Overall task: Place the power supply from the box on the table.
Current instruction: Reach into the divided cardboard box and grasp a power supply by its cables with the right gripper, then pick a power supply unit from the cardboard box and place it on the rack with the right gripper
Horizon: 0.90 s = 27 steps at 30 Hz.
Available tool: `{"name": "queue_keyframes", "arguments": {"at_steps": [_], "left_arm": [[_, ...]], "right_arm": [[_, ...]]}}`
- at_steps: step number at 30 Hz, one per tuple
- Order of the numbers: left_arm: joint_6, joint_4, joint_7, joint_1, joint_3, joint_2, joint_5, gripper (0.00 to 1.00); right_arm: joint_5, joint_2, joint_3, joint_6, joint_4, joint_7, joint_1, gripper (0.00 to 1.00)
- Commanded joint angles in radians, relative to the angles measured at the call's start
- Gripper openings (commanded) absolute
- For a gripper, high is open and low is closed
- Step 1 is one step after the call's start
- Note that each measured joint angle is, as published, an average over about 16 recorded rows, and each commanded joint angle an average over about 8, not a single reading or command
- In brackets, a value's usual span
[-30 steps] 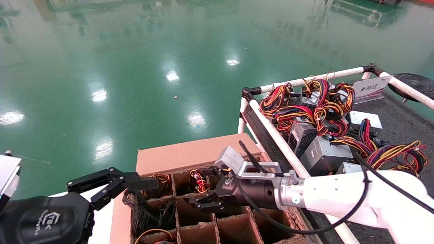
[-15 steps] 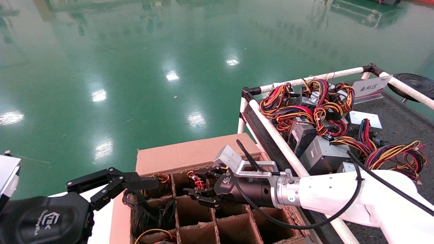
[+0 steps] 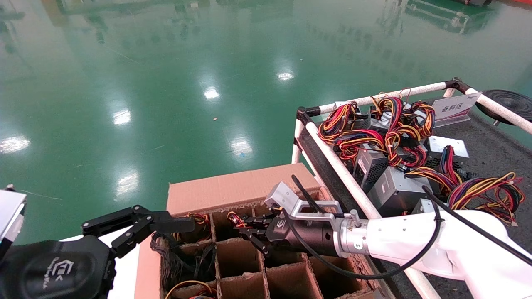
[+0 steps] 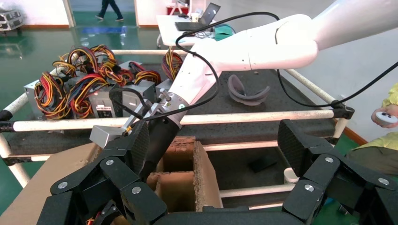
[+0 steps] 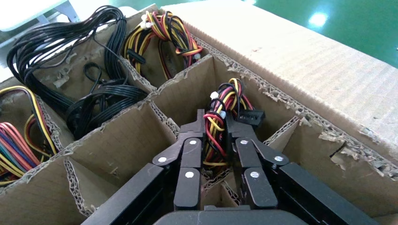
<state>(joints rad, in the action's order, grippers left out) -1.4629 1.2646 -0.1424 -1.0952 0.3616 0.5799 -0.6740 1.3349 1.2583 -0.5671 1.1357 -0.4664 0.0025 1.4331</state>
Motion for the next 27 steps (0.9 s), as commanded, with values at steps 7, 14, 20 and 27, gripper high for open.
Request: {"name": "queue_keyframes", "arguments": {"at_steps": [7,14,20,27], "left_arm": [[0.000,0.000,0.000,0.000,0.000,0.000,0.000,1.00],[0.000,0.000,0.000,0.000,0.000,0.000,0.000,1.00],[0.000,0.000,0.000,0.000,0.000,0.000,0.000,1.00],[0.000,0.000,0.000,0.000,0.000,0.000,0.000,1.00]], "right_arm": [[-0.047,-0.003,0.027,0.046,0.031,-0.014,0.020,0.00],[-0.116,-0.030,0.067,0.111,0.020,0.027,0.048,0.00],[-0.182,-0.090,0.108,0.174,-0.061,0.098,0.087,0.00],[-0.252,-0.214,0.166,0.200,-0.249,0.239,0.149,0.00]]}}
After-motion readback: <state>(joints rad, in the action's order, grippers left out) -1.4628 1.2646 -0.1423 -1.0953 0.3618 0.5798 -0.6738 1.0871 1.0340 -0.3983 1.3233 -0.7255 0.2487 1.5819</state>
